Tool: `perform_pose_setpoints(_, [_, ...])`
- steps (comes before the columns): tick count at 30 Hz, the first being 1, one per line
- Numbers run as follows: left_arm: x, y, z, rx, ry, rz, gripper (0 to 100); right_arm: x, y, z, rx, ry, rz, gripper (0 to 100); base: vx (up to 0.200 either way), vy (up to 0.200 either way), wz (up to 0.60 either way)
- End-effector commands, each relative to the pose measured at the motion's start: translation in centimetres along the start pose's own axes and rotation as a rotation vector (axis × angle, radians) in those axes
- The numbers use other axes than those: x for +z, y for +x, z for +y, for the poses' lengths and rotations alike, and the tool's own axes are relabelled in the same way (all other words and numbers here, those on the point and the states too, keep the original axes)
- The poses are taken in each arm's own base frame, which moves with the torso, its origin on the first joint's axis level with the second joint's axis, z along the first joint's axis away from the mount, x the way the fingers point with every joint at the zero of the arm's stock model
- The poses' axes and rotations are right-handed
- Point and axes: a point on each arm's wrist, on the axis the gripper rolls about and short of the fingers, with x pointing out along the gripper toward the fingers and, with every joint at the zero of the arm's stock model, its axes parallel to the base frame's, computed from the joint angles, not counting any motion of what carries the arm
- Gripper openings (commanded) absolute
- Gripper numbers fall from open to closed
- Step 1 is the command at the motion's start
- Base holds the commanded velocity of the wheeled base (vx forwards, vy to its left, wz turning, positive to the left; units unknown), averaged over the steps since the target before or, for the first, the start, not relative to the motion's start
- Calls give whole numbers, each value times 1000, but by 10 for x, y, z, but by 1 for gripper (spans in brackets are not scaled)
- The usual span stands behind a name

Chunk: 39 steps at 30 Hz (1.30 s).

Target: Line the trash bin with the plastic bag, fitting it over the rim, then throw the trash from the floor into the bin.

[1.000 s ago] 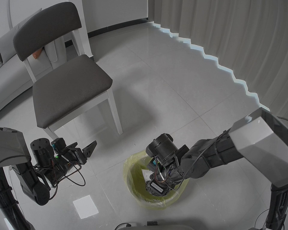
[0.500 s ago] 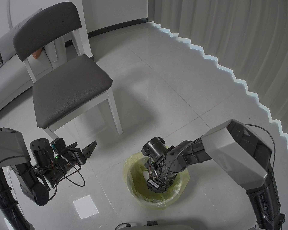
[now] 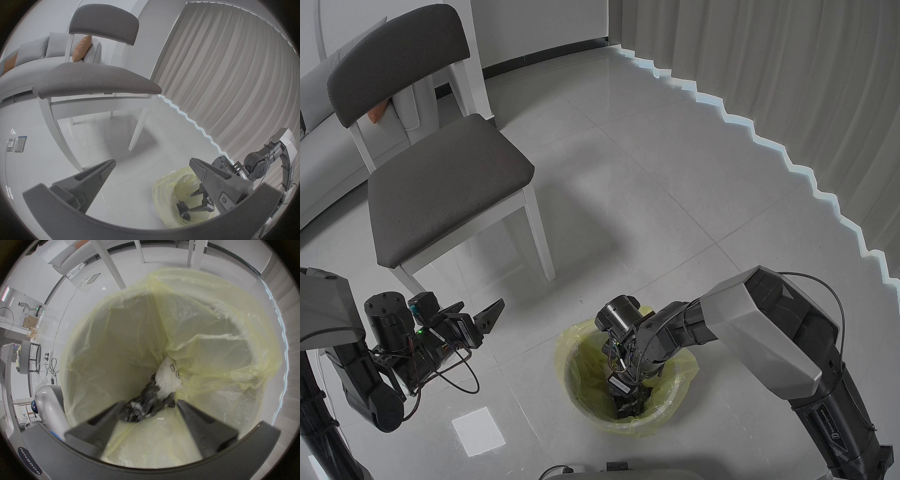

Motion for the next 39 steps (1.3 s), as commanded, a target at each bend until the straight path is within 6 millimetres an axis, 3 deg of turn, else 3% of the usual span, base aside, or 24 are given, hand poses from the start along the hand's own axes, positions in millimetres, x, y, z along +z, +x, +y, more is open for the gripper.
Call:
perform_pose_setpoints(1, [-4,2,-5,-20,4,5,100,0,0,-2,-3,8,0,100,0,0,0])
perform_pose_setpoints(5, [-13,2,-12,-43,8,46,100,5,-15,-7,-10,19,-31,100,0,0,0])
perform_pose_setpoints(11, [-30,14,-16,-61,12,104,100,8,-58,-20,-29,78,-87,100,0,0,0])
perform_pose_setpoints(19, [-62,62,-10,-68,19,149,100,-18,-91,-54,-57,174,-73,100,0,0,0])
perform_pose_setpoints(21, [-75,83,-7,-74,31,147,100,-28,-101,-66,-69,203,-66,100,0,0,0])
perform_pose_setpoints(29, [-87,115,-4,-115,68,151,100,-48,-113,-94,-99,260,-46,100,0,0,0])
perform_pose_setpoints(39, [-84,141,-2,-120,70,202,100,-54,-112,-104,-111,285,-36,100,0,0,0])
